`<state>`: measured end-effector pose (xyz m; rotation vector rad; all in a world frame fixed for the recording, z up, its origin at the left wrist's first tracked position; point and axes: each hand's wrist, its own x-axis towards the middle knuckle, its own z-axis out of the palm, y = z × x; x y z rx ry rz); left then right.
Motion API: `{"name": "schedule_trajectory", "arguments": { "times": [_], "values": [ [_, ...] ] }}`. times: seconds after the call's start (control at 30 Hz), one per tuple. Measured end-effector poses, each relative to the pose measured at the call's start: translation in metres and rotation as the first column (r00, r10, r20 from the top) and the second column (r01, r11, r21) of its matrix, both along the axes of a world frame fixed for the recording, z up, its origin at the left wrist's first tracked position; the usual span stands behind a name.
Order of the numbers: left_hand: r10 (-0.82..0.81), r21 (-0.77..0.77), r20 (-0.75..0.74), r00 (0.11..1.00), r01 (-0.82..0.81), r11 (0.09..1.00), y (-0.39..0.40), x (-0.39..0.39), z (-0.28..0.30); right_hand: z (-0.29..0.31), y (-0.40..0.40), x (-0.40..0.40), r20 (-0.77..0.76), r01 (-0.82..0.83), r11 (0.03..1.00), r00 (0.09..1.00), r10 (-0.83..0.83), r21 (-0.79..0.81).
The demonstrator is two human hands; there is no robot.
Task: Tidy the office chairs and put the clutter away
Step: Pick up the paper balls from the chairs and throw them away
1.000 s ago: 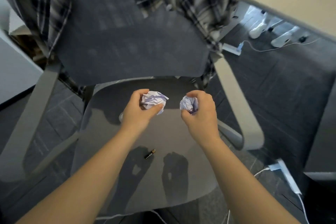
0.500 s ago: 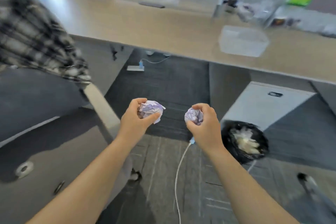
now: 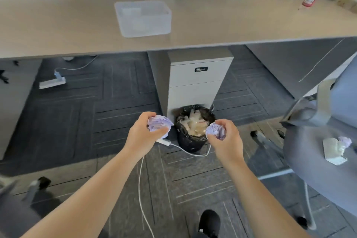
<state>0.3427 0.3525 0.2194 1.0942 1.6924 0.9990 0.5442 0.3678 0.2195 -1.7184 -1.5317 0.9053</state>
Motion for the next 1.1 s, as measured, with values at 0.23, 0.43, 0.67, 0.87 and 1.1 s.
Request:
{"name": "schedule_trajectory", "arguments": {
  "times": [0.23, 0.43, 0.67, 0.87, 1.1],
  "values": [
    [0.002, -0.165, -0.082, 0.997, -0.016, 0.986, 0.123, 0.097, -0.083, -0.077, 0.129, 0.093, -0.022, -0.029, 0.988, 0.999, 0.026, -0.149],
    [-0.083, -0.291, -0.149, 0.985, 0.037, 0.956, 0.203, 0.142, -0.162, -0.147, 0.205, 0.143, -0.020, 0.008, 0.961, 1.000, -0.014, -0.278],
    [-0.168, -0.403, -0.153, 0.974, 0.094, 0.910, 0.285, 0.170, -0.262, -0.247, 0.257, 0.147, -0.050, 0.009, 0.907, 0.998, -0.033, -0.421],
    [-0.271, -0.494, -0.205, 0.940, 0.140, 0.858, 0.331, 0.182, -0.321, -0.315, 0.284, 0.145, -0.032, 0.080, 0.878, 0.994, -0.107, -0.472],
    [-0.222, -0.503, -0.222, 0.949, 0.084, 0.860, 0.331, 0.163, -0.338, -0.343, 0.315, 0.120, -0.038, 0.073, 0.866, 0.994, -0.105, -0.495]
  ]
}}
